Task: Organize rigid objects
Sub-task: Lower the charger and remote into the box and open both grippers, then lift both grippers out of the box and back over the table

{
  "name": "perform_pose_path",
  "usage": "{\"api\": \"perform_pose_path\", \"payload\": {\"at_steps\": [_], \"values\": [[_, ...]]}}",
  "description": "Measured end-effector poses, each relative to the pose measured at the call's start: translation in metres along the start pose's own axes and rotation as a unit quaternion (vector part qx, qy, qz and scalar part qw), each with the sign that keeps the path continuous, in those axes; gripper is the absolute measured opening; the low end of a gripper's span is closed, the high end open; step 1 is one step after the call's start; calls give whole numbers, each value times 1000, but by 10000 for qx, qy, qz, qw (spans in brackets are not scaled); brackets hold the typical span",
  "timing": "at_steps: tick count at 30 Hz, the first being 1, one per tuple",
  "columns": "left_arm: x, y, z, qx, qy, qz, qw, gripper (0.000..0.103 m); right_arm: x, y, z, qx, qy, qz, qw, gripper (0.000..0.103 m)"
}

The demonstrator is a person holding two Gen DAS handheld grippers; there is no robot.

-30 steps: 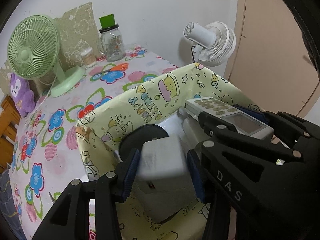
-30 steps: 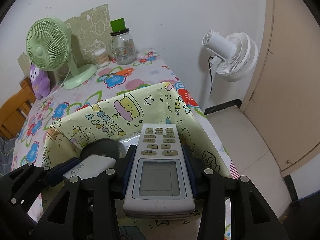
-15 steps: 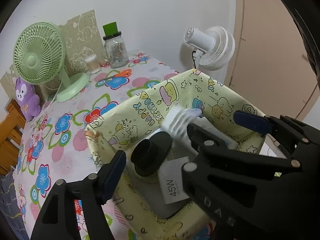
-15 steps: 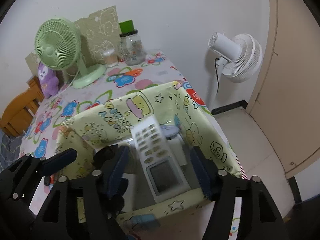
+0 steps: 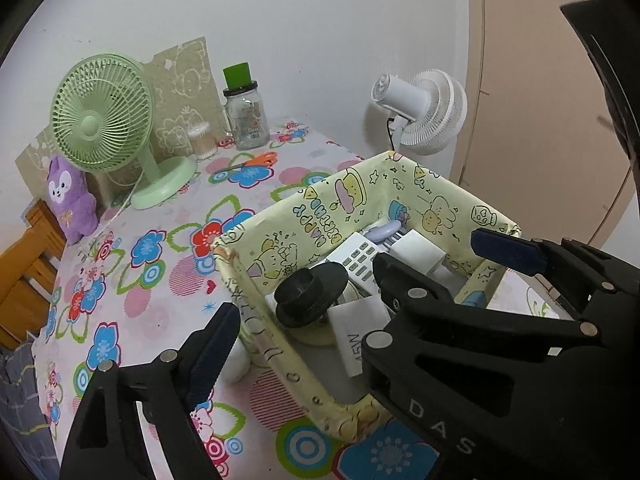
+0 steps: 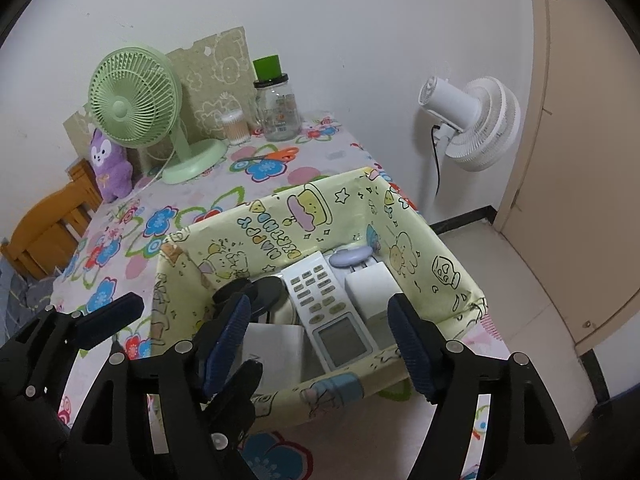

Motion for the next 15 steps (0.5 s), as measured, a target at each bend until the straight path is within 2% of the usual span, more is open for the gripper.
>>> {"api": "perform_pose_path", "payload": {"at_steps": [5, 15], "values": [[-3, 6, 12, 41, -138, 11, 9999, 91, 1, 6, 11, -45, -126, 19, 9999, 81], [-12, 20, 32, 48, -307, 102, 9995, 91, -2, 25, 31, -72, -306, 128, 9994, 82]]}}
Point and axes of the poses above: each gripper's, at about its wrist camera, not at the fingertips, and z roughly against the way its jaws point, y to its left, x to its top, the point moved 8 cm from there along -z, roughly the way its jaws point, and after that the axes turned 3 degrees about -x, right-handed, at the moved point
